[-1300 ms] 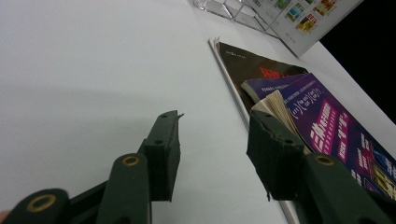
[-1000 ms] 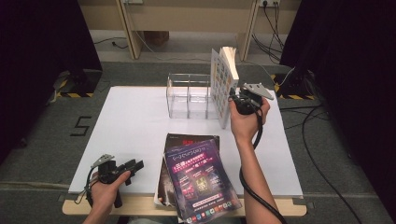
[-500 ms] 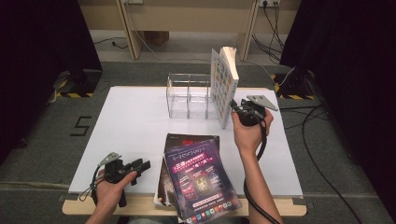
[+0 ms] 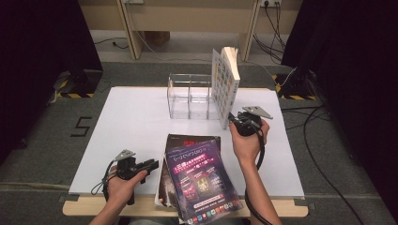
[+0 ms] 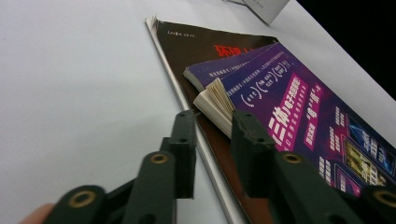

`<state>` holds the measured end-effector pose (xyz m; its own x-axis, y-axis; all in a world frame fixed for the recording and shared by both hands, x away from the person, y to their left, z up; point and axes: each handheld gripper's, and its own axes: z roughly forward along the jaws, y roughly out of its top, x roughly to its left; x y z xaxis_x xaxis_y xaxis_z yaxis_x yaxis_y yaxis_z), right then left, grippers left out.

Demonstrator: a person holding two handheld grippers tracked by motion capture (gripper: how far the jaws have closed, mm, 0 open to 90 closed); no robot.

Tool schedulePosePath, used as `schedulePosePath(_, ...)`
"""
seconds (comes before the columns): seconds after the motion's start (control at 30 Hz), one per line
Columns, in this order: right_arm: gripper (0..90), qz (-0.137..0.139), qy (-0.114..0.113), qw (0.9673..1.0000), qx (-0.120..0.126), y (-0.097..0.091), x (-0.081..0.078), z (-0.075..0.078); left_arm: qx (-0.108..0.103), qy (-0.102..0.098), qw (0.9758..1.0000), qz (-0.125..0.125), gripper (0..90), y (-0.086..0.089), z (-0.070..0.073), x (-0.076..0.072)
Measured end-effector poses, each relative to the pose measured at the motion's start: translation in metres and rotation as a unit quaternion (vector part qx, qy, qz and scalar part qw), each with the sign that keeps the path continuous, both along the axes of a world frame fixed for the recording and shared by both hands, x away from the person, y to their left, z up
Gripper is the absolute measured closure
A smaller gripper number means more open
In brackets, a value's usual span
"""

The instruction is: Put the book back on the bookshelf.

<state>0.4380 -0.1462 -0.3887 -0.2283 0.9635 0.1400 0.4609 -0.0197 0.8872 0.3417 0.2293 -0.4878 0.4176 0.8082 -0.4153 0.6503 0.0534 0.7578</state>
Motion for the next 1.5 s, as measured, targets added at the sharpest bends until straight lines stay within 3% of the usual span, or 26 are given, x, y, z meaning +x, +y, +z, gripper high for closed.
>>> schedulePosePath(0.23, 65.8, 0.014, 0.040, 0.9991, 0.000, 0.001, 0.000, -0.020, 0.024, 0.034, 0.9990, -0.015, 84.0, -0.014, -0.001, 0.011)
schedulePosePath(0.6, 64.0, 0.034, 0.098, 0.9946, 0.000, 0.008, 0.004, -0.048, 0.033, 0.061, 0.9972, -0.029, 85.6, -0.026, -0.005, 0.019)
schedulePosePath(0.77, 64.0, 0.039, 0.111, 0.9931, -0.006, 0.013, 0.005, -0.056, 0.037, 0.059, 0.9970, -0.033, 87.4, -0.028, -0.004, 0.020)
schedulePosePath(1.03, 63.6, 0.051, 0.138, 0.9891, -0.007, 0.018, 0.006, -0.067, 0.062, 0.052, 0.9961, -0.035, 88.8, -0.034, 0.001, 0.026)
schedulePosePath(1.4, 63.5, 0.056, 0.145, 0.9878, -0.008, 0.017, 0.006, -0.070, 0.071, 0.052, 0.9952, -0.043, 89.8, -0.036, 0.002, 0.025)
schedulePosePath(1.5, 63.6, 0.058, 0.149, 0.9871, -0.012, 0.018, 0.006, -0.074, 0.083, 0.049, 0.9942, -0.047, 89.8, -0.038, 0.004, 0.026)
